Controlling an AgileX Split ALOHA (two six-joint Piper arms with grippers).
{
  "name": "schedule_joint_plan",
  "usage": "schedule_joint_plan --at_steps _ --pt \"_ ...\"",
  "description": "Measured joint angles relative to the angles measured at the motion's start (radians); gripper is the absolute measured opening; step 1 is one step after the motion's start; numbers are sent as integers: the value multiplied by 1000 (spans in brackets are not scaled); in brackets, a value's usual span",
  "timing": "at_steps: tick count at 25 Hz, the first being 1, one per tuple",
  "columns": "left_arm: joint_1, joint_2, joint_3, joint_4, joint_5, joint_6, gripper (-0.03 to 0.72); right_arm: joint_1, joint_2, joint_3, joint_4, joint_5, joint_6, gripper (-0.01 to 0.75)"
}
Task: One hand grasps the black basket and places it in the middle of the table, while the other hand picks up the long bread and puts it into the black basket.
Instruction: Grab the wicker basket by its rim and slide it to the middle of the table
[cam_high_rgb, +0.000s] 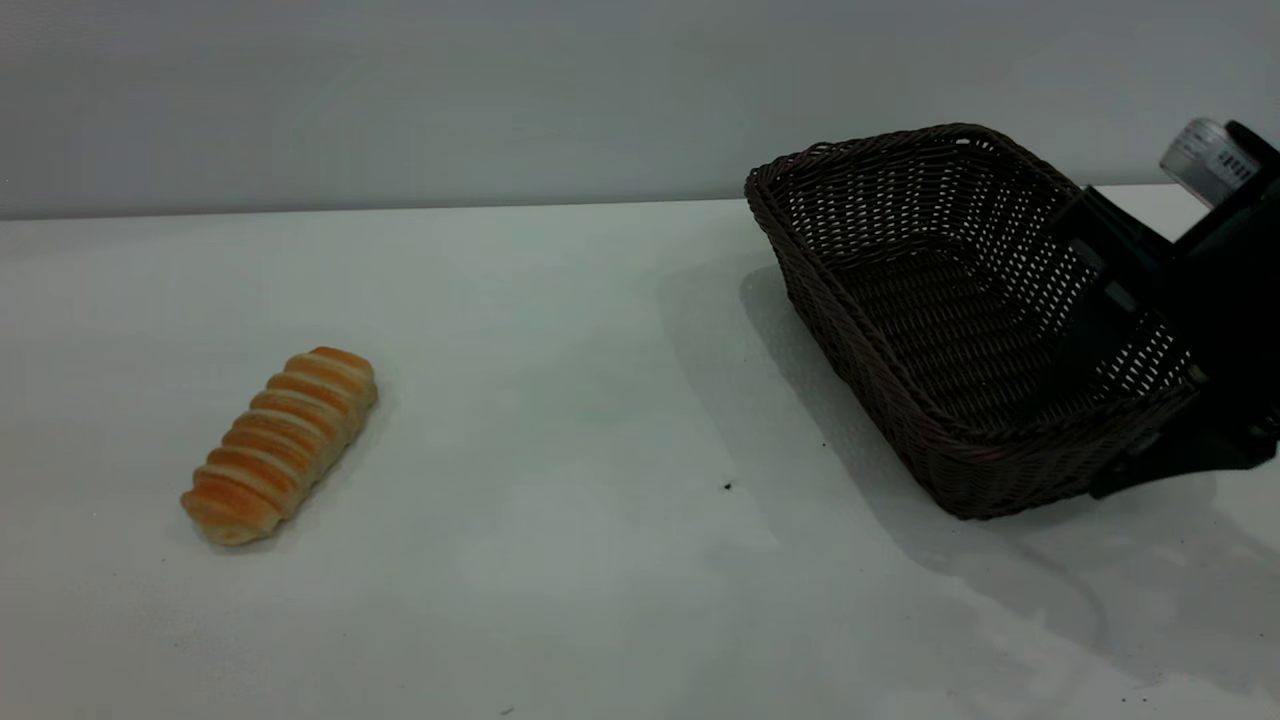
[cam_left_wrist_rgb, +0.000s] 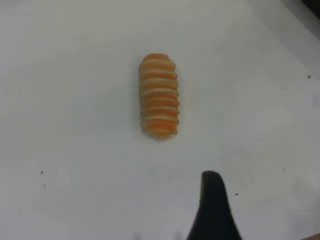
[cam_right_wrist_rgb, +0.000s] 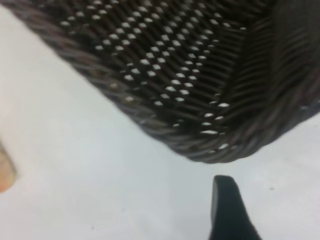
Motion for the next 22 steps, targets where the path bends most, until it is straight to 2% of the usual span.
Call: schedule_joint_plan --at_steps 13,17,19,21,22 --pt "0 0 0 0 -1 2 567 0 79 0 137 -233 127 457" --pt "0 0 0 0 -1 2 567 0 123 0 242 -330 169 448" --pt "0 0 0 0 -1 2 567 0 140 0 294 -361 174 409" --pt "0 0 0 0 -1 2 567 0 148 0 316 -368 174 325" --pt "0 0 0 0 -1 2 567 0 149 0 323 -369 174 259"
